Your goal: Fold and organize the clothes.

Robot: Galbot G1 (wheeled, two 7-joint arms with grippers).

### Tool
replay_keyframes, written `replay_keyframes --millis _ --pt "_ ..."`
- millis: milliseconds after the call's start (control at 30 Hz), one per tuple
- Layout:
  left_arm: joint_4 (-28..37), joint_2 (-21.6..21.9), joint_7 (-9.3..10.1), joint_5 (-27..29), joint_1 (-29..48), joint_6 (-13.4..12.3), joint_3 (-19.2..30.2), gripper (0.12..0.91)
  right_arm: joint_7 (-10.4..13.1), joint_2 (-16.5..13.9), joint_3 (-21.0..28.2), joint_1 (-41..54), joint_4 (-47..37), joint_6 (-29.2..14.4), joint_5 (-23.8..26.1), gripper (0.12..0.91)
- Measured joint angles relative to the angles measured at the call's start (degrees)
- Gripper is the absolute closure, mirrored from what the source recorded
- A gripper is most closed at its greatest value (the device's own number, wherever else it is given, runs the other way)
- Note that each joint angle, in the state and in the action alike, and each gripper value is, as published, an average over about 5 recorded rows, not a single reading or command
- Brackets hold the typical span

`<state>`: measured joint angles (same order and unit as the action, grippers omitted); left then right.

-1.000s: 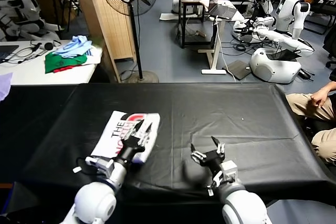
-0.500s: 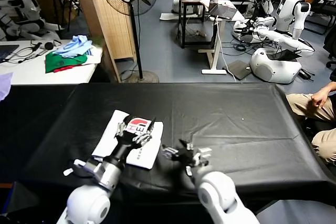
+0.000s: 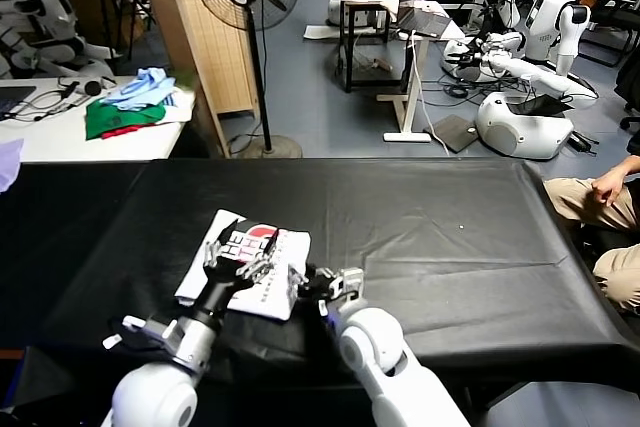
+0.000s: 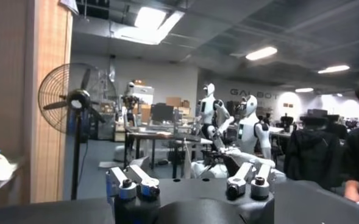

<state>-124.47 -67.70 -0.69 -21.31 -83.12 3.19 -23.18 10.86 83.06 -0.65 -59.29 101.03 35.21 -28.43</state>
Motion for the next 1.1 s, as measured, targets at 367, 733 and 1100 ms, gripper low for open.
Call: replay_keyframes --millis 367,733,1100 --pt "0.8 -0.3 0.06 0.3 -0.3 -0.2 -1.0 0.232 -5.5 -3.4 -2.5 -1.4 3.8 -1.9 11.6 0.902" --pt "1.4 -0.2 0.05 0.3 0.0 -0.7 -1.9 0.232 -7.0 -13.2 -12.7 -3.6 3.9 2.5 40.0 0.902" --pt "2.3 -0.5 0.10 1.1 -0.7 -1.3 -1.6 0.232 -9.0 -18.1 -17.9 -7.0 8.1 -3.5 34.9 0.501"
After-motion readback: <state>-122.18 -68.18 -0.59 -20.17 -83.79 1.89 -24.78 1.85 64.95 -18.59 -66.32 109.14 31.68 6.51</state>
